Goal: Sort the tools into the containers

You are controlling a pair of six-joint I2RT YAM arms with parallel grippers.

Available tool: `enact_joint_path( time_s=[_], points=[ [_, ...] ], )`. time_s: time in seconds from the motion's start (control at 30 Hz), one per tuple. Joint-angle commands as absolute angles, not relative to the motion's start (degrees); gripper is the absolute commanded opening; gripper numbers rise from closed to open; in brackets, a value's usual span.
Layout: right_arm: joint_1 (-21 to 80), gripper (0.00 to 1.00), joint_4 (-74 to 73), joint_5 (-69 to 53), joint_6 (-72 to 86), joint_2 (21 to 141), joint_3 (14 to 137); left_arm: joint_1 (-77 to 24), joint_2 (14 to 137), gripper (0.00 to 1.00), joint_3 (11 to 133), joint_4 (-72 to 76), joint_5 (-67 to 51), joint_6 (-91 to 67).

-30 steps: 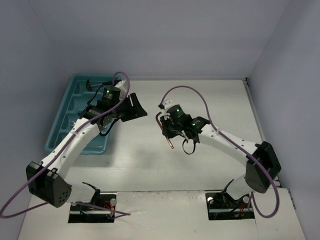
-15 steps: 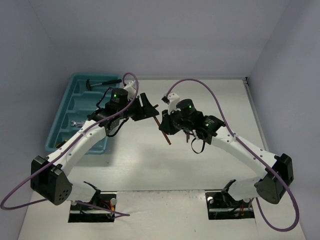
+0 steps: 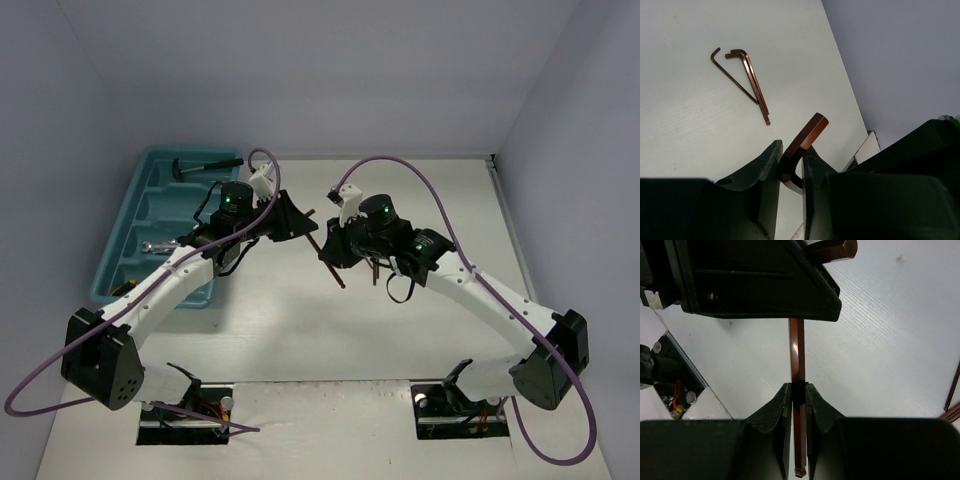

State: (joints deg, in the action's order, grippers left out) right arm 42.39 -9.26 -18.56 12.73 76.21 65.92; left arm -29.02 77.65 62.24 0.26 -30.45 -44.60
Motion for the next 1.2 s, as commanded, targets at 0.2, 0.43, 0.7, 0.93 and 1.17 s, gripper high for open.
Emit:
enact_joint_path(
  time_s=[0.2, 0.43, 0.7, 0.93, 1.17],
  points=[
    [39.3, 0.43, -5.2, -19.7, 11.2, 74.7, 69.7, -28.3, 76.5, 0.00, 64.2, 9.9, -32.6, -45.1],
    [35.8, 0.87, -6.2, -14.6, 11.0, 73.7, 69.9, -18.2, 77.0, 0.00, 65.9, 9.7, -34.5, -46.3],
    [33.7, 0.90, -10.8, -3.5, 9.8, 73.6, 68.9, 3.1, 82.7, 0.00, 74.0, 1.7, -35.8, -43.1],
    [32.7, 0.90, -11.3, -1.9, 10.6, 74.1, 65.1, 16.4, 98.2, 0.00, 83.2, -1.7, -38.3, -44.9],
    [32.1, 0.90, -11.4, -0.3, 11.2, 75.8, 64.0, 21.2, 108.8, 0.00, 91.3, -6.3, -38.2, -42.5]
  ],
)
